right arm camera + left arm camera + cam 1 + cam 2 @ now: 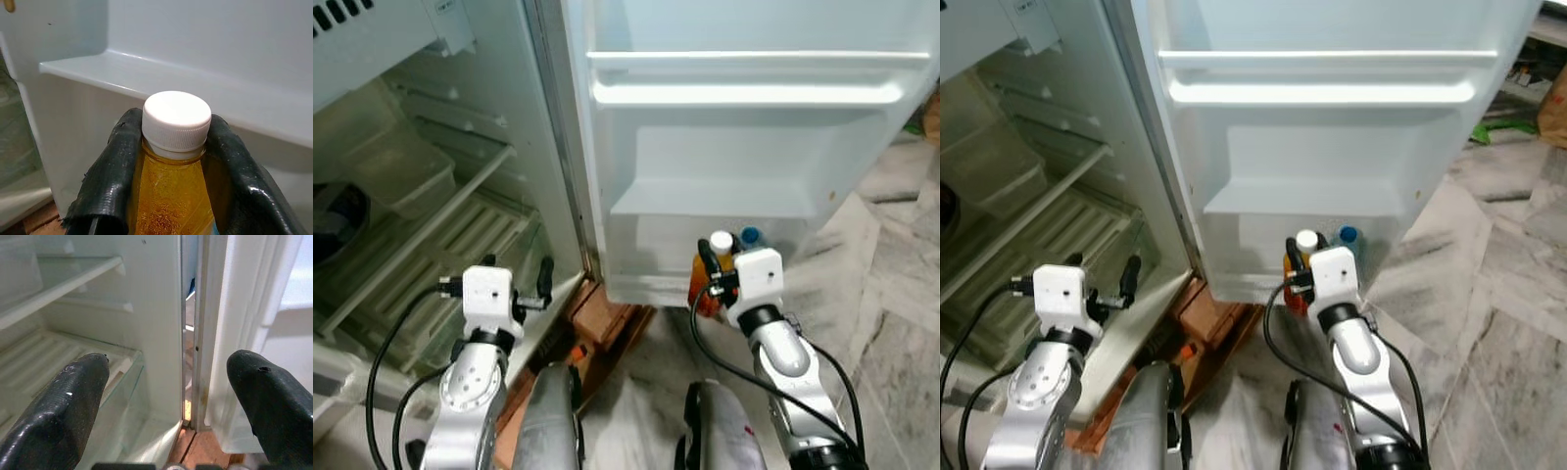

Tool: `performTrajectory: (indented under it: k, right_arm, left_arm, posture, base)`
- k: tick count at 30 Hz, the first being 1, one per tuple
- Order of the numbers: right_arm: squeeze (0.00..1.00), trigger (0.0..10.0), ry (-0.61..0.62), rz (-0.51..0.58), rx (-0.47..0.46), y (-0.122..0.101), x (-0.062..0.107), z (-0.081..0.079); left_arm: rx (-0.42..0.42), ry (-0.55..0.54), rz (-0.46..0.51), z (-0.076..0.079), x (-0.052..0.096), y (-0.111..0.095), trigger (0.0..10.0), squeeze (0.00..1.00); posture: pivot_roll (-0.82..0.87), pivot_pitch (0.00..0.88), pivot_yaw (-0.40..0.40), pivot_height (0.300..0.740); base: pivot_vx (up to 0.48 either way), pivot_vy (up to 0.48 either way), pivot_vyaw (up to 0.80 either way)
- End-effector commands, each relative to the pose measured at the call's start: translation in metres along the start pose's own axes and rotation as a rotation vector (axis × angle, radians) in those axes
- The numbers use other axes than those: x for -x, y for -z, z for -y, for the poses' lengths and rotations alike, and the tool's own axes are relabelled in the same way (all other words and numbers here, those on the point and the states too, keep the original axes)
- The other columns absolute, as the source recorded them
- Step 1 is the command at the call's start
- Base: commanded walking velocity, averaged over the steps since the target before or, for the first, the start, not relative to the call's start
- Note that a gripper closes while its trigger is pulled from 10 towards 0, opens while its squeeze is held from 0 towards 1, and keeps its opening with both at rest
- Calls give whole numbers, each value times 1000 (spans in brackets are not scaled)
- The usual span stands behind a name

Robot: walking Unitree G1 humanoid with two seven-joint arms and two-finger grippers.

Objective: Restocking fridge

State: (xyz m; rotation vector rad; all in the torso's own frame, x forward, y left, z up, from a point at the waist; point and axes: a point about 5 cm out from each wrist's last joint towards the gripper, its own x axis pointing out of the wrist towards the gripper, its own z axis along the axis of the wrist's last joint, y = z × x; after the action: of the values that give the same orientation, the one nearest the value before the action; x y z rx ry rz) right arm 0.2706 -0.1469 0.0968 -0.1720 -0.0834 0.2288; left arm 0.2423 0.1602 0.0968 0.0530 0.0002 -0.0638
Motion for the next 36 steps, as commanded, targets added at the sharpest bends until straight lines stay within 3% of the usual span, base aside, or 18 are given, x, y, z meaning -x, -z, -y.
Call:
performTrajectory:
  k: [1,7,30,36]
  right_arm:
    - [0,10000,-3,5,7,1,1,0]
    - [0,10000,-3,5,7,1,1,0]
    - [0,10000,-16,1,13,4,0,0]
    - [0,10000,-29,-2,12,4,0,-1]
  left_arm:
    - [7,-6,-14,-2,2,3,10000,0]
    - [2,-3,-11,-2,2,3,10000,0]
    - [-3,10,-17,0,2,4,10000,0]
    - [-2,0,-23,0,3,6,10000,0]
  posture:
    - [53,133,32,628]
    - [51,132,33,628]
    - [52,130,27,628]
    - [54,132,24,628]
  base:
    - [0,0,0]
    - [0,0,0]
    - [291,0,0]
    - [0,0,0]
